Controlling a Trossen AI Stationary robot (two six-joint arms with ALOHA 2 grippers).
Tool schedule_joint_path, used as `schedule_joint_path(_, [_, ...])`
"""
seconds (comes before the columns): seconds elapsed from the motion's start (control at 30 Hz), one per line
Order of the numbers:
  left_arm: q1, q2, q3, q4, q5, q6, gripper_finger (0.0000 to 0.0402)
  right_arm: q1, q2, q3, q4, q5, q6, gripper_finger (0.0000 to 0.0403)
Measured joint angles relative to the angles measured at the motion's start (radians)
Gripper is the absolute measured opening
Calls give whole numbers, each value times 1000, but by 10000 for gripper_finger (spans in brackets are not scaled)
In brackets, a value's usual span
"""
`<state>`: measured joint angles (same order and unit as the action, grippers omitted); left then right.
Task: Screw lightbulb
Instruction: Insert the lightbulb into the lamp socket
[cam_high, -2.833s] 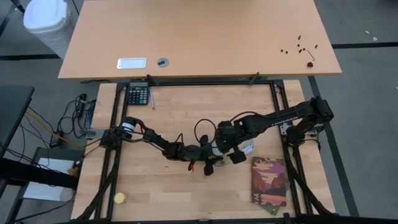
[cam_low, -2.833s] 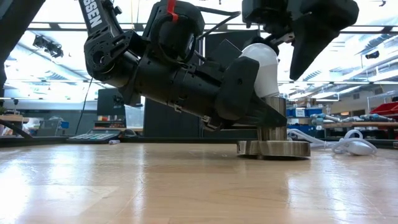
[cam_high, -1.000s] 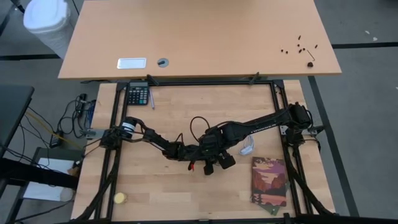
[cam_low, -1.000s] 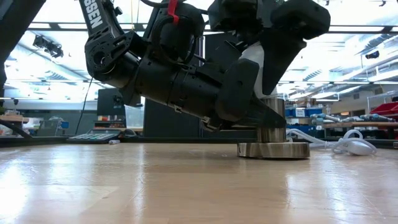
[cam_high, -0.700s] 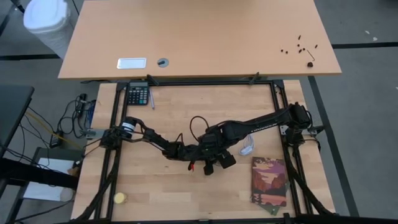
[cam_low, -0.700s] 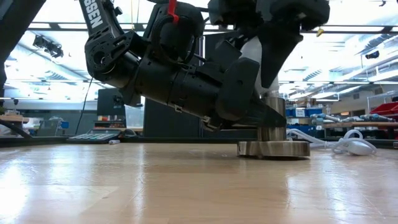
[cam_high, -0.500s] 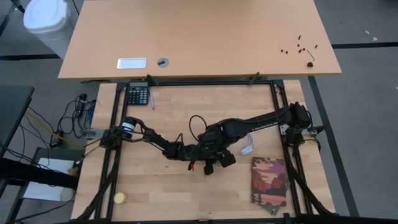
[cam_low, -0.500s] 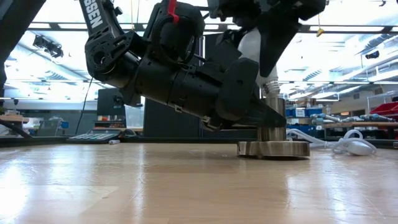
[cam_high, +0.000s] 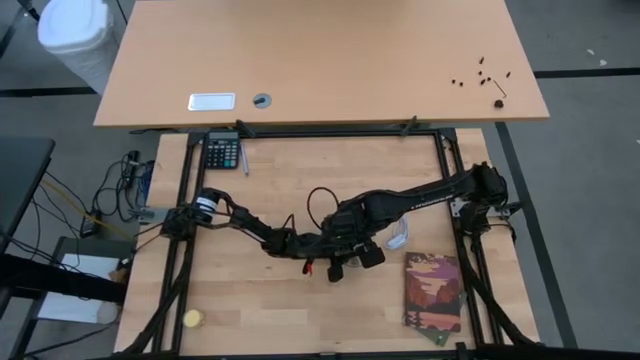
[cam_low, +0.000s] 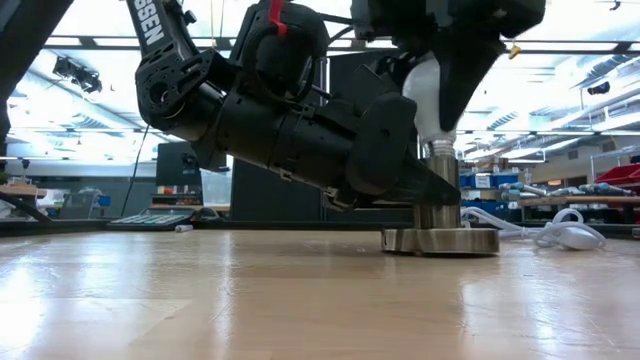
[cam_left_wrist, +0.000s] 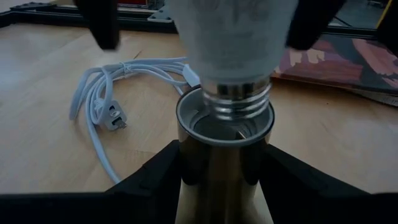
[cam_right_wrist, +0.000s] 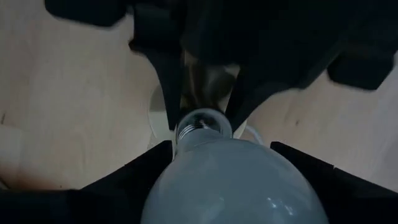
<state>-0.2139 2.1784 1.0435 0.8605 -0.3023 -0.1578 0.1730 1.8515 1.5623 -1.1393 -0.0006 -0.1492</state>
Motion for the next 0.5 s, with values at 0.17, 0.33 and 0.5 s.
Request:
schedule_joint_path(0.17, [-2, 0, 0, 0, 0, 0, 188, 1, 0, -34, 29, 0, -35, 273])
schedule_joint_path(0.33, [-2, 0, 0, 1, 1, 8, 188, 9, 0, -53, 44, 1, -172, 262])
schedule_joint_path(0.5, [-4, 0, 0, 1, 1, 22, 188, 13, 1, -53, 43, 1, -320, 273])
